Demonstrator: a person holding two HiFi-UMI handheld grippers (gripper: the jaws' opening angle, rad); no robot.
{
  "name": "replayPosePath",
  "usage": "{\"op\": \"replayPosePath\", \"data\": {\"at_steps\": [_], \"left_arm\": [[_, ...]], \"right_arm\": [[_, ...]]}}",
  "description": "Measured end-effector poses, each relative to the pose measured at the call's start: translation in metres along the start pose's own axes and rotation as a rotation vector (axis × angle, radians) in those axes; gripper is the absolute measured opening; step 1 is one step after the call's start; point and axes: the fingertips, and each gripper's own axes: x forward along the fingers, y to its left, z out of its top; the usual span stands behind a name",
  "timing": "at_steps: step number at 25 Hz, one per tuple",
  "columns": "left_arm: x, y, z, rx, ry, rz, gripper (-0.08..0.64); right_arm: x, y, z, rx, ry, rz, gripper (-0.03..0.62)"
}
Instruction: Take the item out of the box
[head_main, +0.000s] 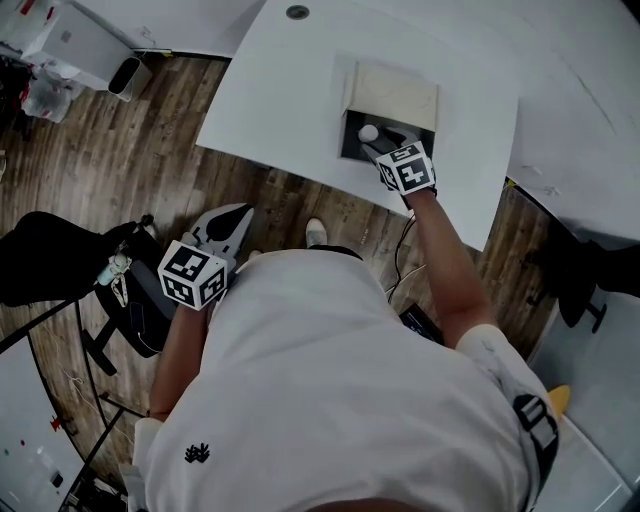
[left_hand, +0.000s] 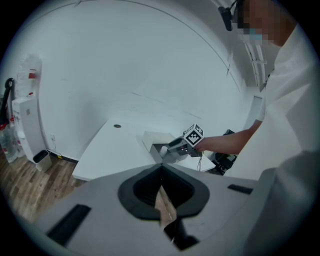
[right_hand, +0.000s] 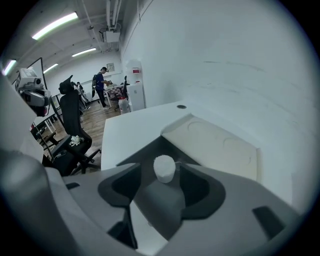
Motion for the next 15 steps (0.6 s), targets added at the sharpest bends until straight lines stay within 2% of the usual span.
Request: {"op": "replayPosePath", "data": {"at_steps": [9,15], "left_arm": [[-0.001,0.005,-0.003,-0.041,0.004,0.080,0.006],[-0.004,0.005,-0.003,-0.058,0.002,0.112,0.006]], "right_arm": [[0.031,-0.002,-0.002,-0.112,0.073,0.049,0.250],[0.042,-0.001,-0.003,-0.136,0.095,0.063,0.245]]}}
